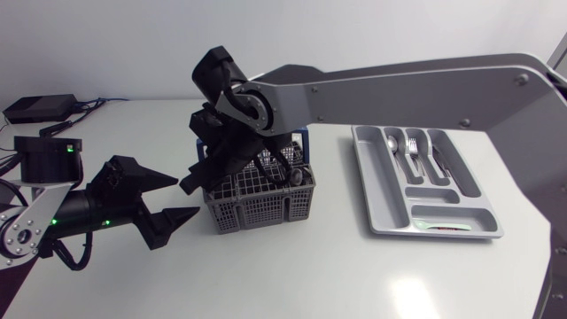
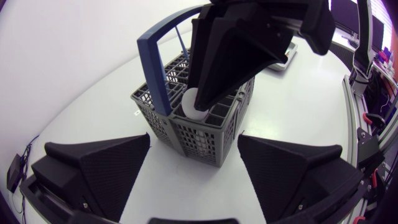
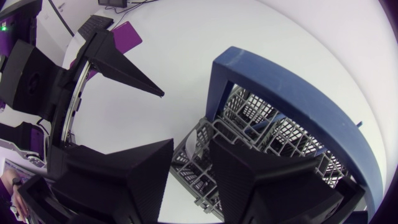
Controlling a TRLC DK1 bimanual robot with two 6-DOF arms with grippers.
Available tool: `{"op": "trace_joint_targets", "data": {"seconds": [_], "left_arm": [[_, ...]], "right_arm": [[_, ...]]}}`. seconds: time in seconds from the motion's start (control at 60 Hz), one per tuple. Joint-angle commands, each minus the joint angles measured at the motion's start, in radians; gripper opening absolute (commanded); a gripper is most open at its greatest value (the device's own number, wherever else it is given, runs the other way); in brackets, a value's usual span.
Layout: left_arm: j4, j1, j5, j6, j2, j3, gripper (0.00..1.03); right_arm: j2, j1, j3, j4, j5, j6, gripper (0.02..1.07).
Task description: Unload the cutlery basket into the drawer organizer.
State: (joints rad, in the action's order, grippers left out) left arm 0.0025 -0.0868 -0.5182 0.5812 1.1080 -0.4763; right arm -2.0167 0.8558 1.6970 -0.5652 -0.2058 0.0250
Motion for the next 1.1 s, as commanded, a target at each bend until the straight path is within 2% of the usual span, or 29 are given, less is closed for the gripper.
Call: {"op": "trace_joint_targets", "data": {"seconds": [0.0, 0.15, 0.333, 0.783, 1.083], "left_arm": [[0.011, 0.007, -0.008, 0.025, 0.015, 0.015, 0.97], [0.011, 0.007, -0.009, 0.025, 0.016, 0.015, 0.97], [0.010, 0.004, -0.009, 0.023, 0.016, 0.015, 0.97], [0.008, -0.002, -0.009, 0.017, 0.015, 0.010, 0.97], [0.005, -0.016, -0.008, 0.008, 0.009, 0.010, 0.97]], "right_arm": [[-0.031, 0.011, 0.027, -0.013, 0.006, -0.033, 0.32], [-0.034, 0.017, 0.020, -0.012, 0.013, -0.036, 0.15], [-0.019, 0.034, -0.020, 0.028, 0.032, -0.045, 0.08], [0.141, 0.049, -0.128, 0.087, 0.045, -0.034, 0.08], [0.256, 0.046, -0.140, 0.085, -0.055, -0.039, 0.08]]}}
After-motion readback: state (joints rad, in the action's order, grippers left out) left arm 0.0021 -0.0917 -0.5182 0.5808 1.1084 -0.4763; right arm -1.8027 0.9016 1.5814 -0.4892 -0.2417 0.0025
